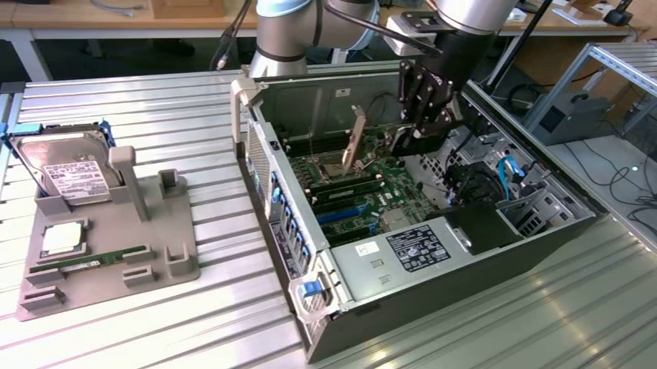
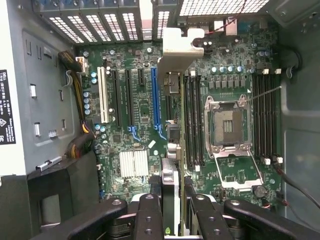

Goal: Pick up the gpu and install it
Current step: 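Insert the gpu into the slot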

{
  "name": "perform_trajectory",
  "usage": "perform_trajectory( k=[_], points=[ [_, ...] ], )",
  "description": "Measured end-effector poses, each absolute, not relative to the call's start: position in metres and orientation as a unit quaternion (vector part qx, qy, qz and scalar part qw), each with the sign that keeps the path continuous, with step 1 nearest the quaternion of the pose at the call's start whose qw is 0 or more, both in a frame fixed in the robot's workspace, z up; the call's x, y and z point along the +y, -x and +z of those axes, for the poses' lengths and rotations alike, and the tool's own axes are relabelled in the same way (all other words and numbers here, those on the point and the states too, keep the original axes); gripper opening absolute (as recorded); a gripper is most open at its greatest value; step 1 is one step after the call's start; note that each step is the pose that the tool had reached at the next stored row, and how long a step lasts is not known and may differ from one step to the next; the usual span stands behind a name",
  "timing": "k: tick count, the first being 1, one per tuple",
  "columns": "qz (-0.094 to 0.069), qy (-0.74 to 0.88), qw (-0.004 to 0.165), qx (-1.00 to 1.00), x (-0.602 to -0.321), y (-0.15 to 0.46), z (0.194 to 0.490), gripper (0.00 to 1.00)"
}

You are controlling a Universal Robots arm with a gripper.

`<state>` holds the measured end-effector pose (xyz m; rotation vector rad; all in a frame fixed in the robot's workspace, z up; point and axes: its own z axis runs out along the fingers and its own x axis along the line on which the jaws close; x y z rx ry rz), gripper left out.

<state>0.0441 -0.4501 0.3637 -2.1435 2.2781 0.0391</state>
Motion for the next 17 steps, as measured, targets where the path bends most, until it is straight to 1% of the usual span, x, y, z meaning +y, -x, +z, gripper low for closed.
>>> perform_trajectory(
  k=[17],
  points=[
    [0.012,0.685,0.007,0.728,-0.4527,-0.0368,0.3556,0.27]
  ],
)
